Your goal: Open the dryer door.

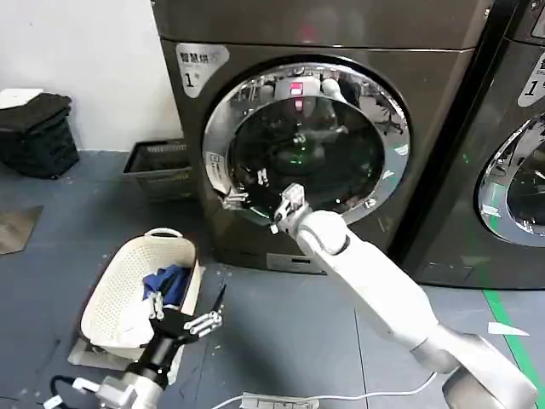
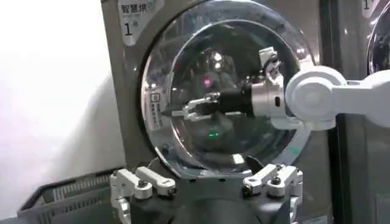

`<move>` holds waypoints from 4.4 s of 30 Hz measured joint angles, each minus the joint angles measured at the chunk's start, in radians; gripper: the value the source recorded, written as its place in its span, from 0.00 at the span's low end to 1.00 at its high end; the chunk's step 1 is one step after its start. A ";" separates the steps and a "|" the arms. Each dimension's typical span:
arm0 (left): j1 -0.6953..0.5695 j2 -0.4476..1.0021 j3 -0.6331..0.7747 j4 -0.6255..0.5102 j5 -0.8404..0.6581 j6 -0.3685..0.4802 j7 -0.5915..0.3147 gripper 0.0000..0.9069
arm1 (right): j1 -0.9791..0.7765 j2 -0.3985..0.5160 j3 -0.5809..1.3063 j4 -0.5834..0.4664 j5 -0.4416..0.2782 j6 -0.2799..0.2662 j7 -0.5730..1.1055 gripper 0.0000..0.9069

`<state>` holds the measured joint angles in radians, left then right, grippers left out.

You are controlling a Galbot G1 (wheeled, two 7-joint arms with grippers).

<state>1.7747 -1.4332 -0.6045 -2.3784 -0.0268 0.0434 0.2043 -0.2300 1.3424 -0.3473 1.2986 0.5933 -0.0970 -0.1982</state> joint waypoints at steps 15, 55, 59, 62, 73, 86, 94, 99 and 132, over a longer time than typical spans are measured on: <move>0.006 -0.002 -0.001 -0.011 0.001 -0.001 0.001 1.00 | 0.055 0.054 -0.024 -0.115 -0.007 0.016 -0.040 1.00; -0.041 0.101 -0.190 0.032 -0.266 0.032 0.061 1.00 | 0.011 -0.077 -0.115 0.134 0.161 0.018 -0.202 1.00; -0.070 0.138 -0.259 0.055 -0.304 0.034 0.091 1.00 | -0.006 -0.114 -0.119 0.193 0.181 0.017 -0.218 1.00; -0.095 0.163 -0.305 0.084 -0.315 0.023 0.114 1.00 | -0.019 -0.141 -0.123 0.236 0.196 0.017 -0.226 1.00; -0.200 0.286 -0.425 0.212 -0.399 0.016 0.148 1.00 | -0.081 -0.249 -0.098 0.383 0.219 0.016 -0.265 1.00; -0.332 0.431 -0.347 0.335 -0.403 -0.001 0.200 1.00 | -0.209 -0.381 -0.005 0.558 0.221 0.017 -0.342 1.00; -0.457 0.547 -0.176 0.407 -0.414 -0.028 0.242 1.00 | -0.344 -0.475 0.123 0.690 0.222 0.033 -0.379 1.00; -0.568 0.607 -0.045 0.449 -0.419 -0.031 0.265 1.00 | -0.453 -0.528 0.220 0.757 0.223 0.048 -0.393 1.00; -1.110 0.539 0.602 0.588 -0.392 -0.084 0.336 1.00 | -1.545 -0.321 1.291 0.981 -0.069 0.151 -0.199 1.00</move>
<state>0.6644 -0.8938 -0.0028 -1.7907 -0.4189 -0.0406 0.5402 -1.7747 1.0215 0.9437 2.2792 0.5245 0.0536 -0.3971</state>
